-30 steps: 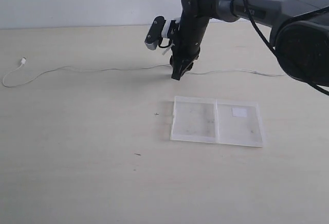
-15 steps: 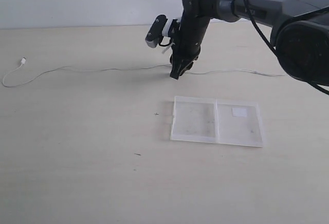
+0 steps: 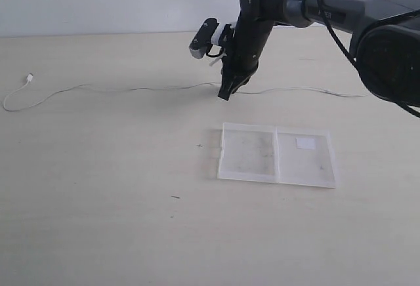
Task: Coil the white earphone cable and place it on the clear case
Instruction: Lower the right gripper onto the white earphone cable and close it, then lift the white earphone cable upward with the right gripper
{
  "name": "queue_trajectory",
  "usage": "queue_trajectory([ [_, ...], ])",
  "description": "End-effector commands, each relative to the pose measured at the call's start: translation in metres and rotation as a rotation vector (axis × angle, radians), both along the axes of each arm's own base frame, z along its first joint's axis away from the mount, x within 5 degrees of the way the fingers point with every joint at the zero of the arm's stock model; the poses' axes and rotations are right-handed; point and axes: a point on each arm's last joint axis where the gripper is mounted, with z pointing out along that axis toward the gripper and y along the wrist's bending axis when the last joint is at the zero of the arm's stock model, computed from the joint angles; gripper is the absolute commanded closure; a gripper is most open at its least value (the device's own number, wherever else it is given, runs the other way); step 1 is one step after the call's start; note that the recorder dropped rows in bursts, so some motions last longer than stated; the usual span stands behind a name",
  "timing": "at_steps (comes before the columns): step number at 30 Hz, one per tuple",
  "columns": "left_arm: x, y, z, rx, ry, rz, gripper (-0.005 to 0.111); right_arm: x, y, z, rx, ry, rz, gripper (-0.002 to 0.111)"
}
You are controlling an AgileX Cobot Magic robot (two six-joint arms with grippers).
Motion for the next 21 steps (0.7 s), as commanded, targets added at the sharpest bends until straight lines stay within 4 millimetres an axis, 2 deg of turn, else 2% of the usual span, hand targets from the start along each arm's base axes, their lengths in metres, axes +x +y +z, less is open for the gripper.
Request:
queue_trajectory([
  [1,0.000,0.000,0.001,0.000,-0.011,-0.006,0.107,0.003,-0.001,0.004,0.005,-0.026,0.003,0.108],
  [7,0.000,0.000,0.001,0.000,-0.011,-0.006,0.107,0.006,0.000,0.021,0.029,-0.087,-0.014,0.108],
  [21,0.000,0.000,0.001,0.000,-0.011,-0.006,0.107,0.014,-0.011,0.114,0.080,-0.396,-0.190,0.108],
])
